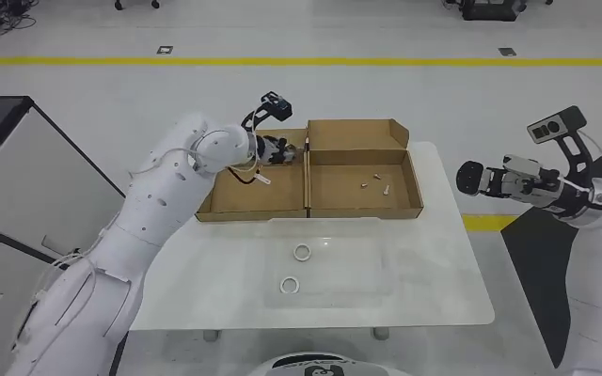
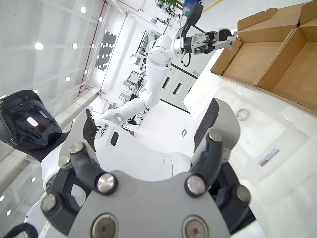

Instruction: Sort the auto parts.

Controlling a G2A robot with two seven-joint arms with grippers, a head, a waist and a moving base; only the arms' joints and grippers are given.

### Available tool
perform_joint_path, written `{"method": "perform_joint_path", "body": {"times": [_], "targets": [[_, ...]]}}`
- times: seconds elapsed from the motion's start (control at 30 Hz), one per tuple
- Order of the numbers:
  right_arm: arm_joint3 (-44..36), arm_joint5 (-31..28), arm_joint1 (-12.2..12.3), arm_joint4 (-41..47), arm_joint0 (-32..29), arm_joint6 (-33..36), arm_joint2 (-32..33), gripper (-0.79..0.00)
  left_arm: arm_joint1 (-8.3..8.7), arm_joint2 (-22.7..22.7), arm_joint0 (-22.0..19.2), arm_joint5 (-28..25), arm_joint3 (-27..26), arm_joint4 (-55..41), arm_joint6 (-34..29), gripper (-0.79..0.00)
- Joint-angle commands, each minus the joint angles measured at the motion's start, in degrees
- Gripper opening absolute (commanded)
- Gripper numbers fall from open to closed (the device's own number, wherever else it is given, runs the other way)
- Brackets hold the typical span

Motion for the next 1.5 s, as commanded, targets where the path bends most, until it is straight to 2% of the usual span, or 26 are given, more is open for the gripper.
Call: {"method": "perform_joint_path", "body": {"times": [0.0, 0.17, 0.6, 0.77, 1.17, 1.47], "targets": [[0.0, 0.0, 0.0, 0.0, 0.0, 0.0, 0.0, 0.0, -0.65, 1.78, -0.93, -0.37, 3.15, 0.55, 0.34, -0.785], [0.0, 0.0, 0.0, 0.0, 0.0, 0.0, 0.0, 0.0, -2.43, 5.97, -3.49, -0.89, 9.68, 3.68, 1.46, -0.785], [0.0, 0.0, 0.0, 0.0, 0.0, 0.0, 0.0, 0.0, -7.44, 14.34, -6.69, -3.76, 20.53, 5.88, 2.1, -0.785], [0.0, 0.0, 0.0, 0.0, 0.0, 0.0, 0.0, 0.0, -9.18, 16.02, -6.93, -4.46, 23.89, 4.93, 2.64, -0.785], [0.0, 0.0, 0.0, 0.0, 0.0, 0.0, 0.0, 0.0, -12.64, 20.12, -8.08, -5.76, 29.94, 9.71, 4.57, -0.785], [0.0, 0.0, 0.0, 0.0, 0.0, 0.0, 0.0, 0.0, -15.06, 21.42, -8.65, -6.6, 35.21, 10.9, 6.63, -0.785]]}}
